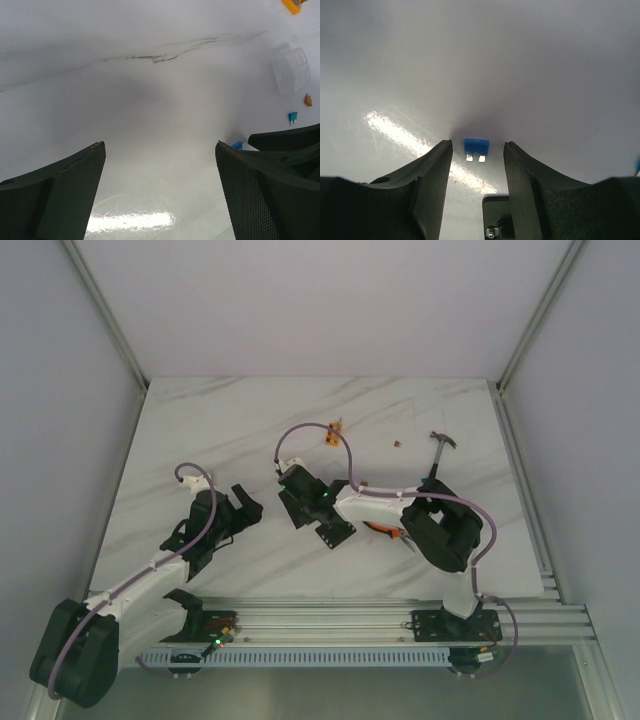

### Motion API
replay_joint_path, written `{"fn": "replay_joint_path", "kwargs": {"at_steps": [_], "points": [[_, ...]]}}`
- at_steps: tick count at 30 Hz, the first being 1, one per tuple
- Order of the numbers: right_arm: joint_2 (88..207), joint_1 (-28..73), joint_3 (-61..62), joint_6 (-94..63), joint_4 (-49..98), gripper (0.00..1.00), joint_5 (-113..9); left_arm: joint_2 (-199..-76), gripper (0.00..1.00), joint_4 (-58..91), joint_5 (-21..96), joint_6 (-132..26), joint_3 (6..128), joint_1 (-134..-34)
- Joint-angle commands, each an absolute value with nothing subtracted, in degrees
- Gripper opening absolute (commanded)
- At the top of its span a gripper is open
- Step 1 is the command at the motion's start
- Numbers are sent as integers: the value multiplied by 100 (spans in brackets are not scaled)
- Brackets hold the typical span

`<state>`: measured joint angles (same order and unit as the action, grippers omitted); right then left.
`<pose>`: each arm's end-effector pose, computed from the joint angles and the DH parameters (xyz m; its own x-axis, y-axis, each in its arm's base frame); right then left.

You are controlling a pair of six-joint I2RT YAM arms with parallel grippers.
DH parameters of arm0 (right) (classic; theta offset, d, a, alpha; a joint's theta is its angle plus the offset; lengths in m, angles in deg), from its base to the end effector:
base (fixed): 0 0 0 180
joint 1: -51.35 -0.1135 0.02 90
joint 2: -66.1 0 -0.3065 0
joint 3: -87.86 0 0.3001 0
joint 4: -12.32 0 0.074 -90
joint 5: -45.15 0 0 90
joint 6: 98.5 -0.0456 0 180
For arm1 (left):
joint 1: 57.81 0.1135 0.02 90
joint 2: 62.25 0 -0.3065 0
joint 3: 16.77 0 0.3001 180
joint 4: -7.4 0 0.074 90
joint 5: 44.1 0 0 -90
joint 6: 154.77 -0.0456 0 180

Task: Snap on the fuse box
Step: Move the fuse box base at the center of the board, then pick up the fuse from the center of the board.

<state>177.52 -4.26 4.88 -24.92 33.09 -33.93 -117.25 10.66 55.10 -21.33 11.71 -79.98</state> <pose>0.2745 0.3858 0.1660 -0.6195 -0.4137 -0.6672 -0.5893 0.8065 0.0471 0.2028 -0.0748 0.1715 -0.5017 -0.5285 -0.6848 -0.1391 0.8307 -0.5391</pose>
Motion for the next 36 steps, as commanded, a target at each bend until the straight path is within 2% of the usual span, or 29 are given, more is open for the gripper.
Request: {"fn": "replay_joint_path", "kwargs": {"at_steps": [1, 12, 27, 36], "points": [[17969, -454, 174, -2647, 3680, 51, -3394, -11712, 100, 1199, 5604, -2186, 1165, -7979], [18255, -463, -91, -2709, 4124, 41, -3327, -11824, 100, 1199, 5463, -2183, 1226, -7978], [18389, -529, -276, -2757, 4408, 41, -3252, -11790, 100, 1196, 5358, -2189, 1240, -7984], [18464, -533, -288, -2829, 4408, 36, -3223, -11707, 100, 1136, 5169, -2302, 1236, -7979]]}}
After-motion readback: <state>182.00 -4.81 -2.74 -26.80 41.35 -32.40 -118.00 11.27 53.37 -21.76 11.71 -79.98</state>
